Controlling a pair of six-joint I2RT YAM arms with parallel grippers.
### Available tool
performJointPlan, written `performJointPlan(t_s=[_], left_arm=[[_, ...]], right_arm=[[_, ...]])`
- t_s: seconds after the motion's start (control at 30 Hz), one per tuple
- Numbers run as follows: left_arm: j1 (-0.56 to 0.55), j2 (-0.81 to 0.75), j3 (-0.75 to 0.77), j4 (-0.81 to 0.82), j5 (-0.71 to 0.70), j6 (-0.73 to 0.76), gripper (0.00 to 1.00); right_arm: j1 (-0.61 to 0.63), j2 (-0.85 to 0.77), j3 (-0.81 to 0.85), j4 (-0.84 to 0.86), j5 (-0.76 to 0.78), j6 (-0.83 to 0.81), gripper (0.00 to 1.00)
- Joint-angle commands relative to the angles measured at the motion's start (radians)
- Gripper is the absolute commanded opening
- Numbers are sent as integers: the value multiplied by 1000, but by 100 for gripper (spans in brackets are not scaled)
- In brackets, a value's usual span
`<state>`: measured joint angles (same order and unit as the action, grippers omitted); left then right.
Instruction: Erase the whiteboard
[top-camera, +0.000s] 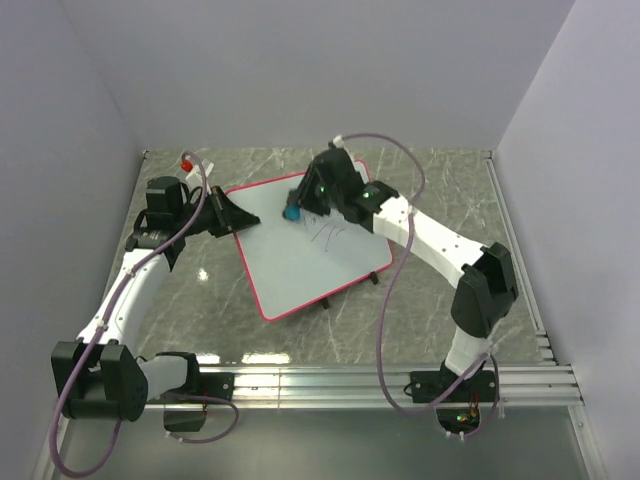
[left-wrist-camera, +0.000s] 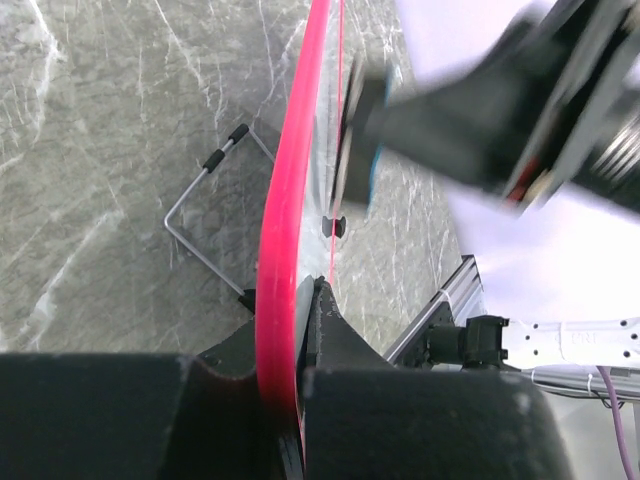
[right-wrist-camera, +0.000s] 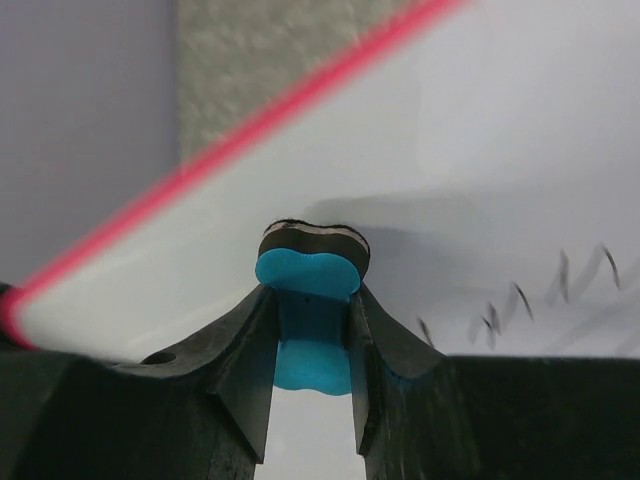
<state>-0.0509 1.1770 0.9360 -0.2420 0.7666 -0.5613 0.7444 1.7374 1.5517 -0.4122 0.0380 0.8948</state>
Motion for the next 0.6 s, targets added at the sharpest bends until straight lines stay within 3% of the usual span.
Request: performJointPlan(t_s=[0.0, 0.1, 0.17, 0.43, 0.57], left_arm=[[-4, 16, -20, -167, -202, 216, 0], [-13, 7, -16, -180, -214, 224, 0], [-15, 6, -6, -189, -220, 225, 0], [-21, 18, 18, -207, -257, 235, 0], [-21, 24, 18, -207, -263, 238, 0]], right_arm=[[-33, 54, 163, 44, -3, -14, 0], [-45, 103, 235, 10, -4, -19, 0], [-51, 88, 165, 27, -16, -20, 0], [-54, -151, -449, 179, -35, -45, 0], [-53, -246, -577, 202, -36, -43, 0]])
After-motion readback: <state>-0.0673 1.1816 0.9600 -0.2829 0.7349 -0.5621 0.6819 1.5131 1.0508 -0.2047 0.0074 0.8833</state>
